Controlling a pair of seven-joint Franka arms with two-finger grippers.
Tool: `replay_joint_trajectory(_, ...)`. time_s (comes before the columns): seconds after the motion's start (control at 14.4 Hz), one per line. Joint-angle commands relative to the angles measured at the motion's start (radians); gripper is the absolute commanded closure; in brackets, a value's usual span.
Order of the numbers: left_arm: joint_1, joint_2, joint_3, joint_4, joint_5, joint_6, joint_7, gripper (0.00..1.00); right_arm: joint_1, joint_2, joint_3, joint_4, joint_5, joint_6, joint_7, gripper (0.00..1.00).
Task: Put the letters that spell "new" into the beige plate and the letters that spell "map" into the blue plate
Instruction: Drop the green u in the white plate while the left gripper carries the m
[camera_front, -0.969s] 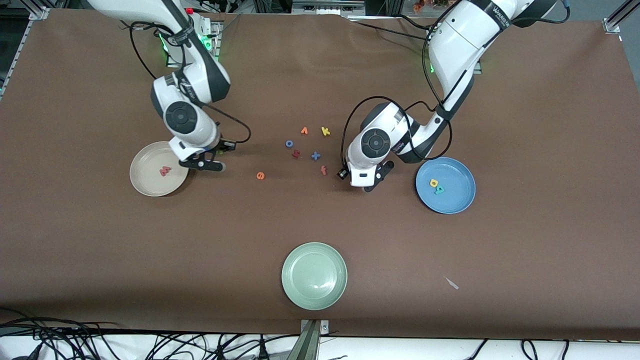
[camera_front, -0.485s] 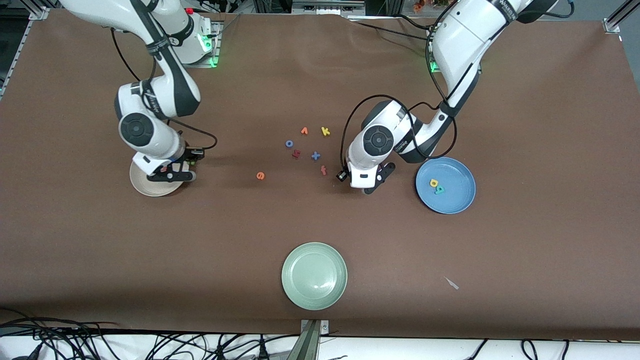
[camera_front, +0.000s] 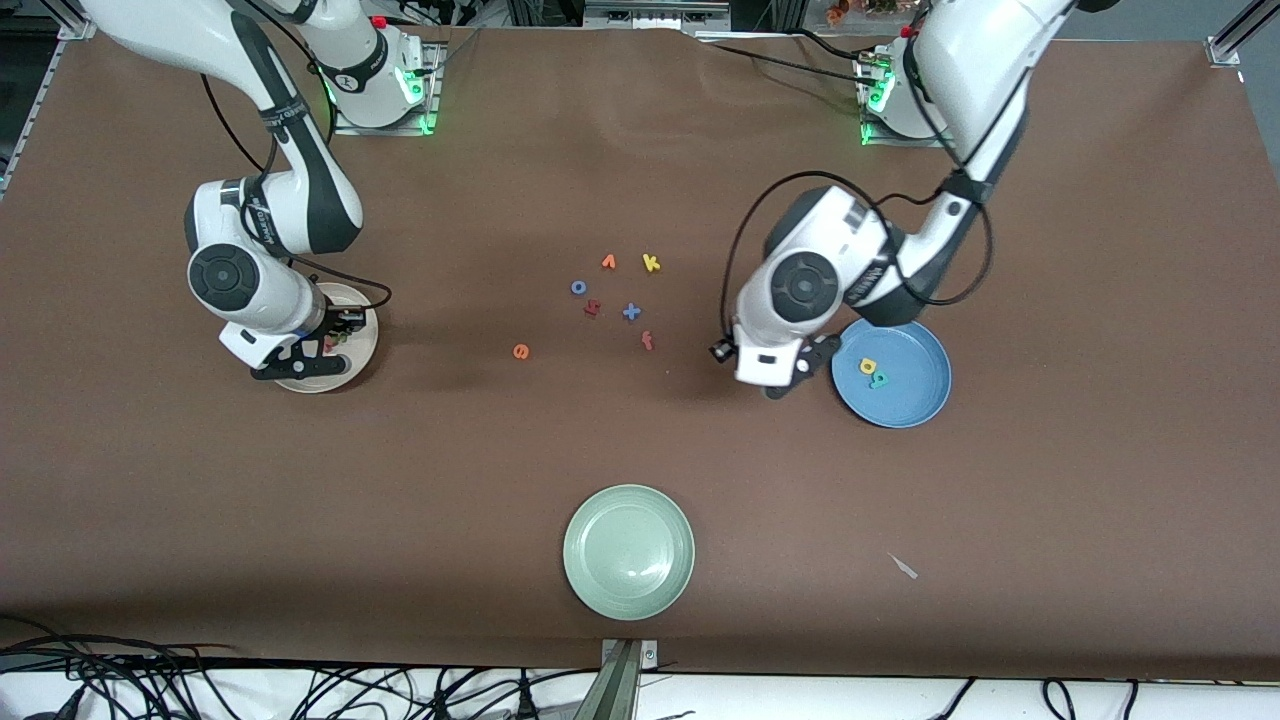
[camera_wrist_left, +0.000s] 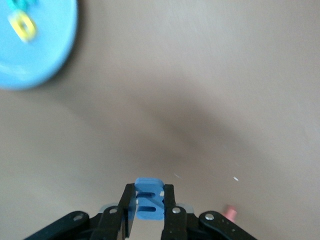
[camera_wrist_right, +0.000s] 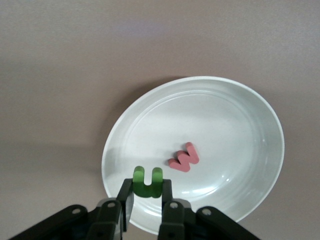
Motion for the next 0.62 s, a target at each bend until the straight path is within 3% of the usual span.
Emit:
replay_joint_trajectory(0.0, 0.08, -0.012, -0.005, 0.006, 0.017, -0.045, 0.177, 1.0, -0.003, 0.017, 0.004, 0.036, -0.01, -0.024, 0.002, 0.0)
replay_joint_trajectory(0.21, 0.153, -0.011, 0.004, 0.005, 0.105, -0.048, 0.314, 1.0, 0.012, 0.014, 0.015, 0.082, 0.0, -0.087, 0.043, 0.0)
replay_joint_trajectory(0.55, 0.245, -0.014, 0.005, 0.023, 0.109, -0.112, 0.501, 1.0, 0.043, 0.026, 0.099, 0.13, 0.045, -0.119, 0.209, 0.0)
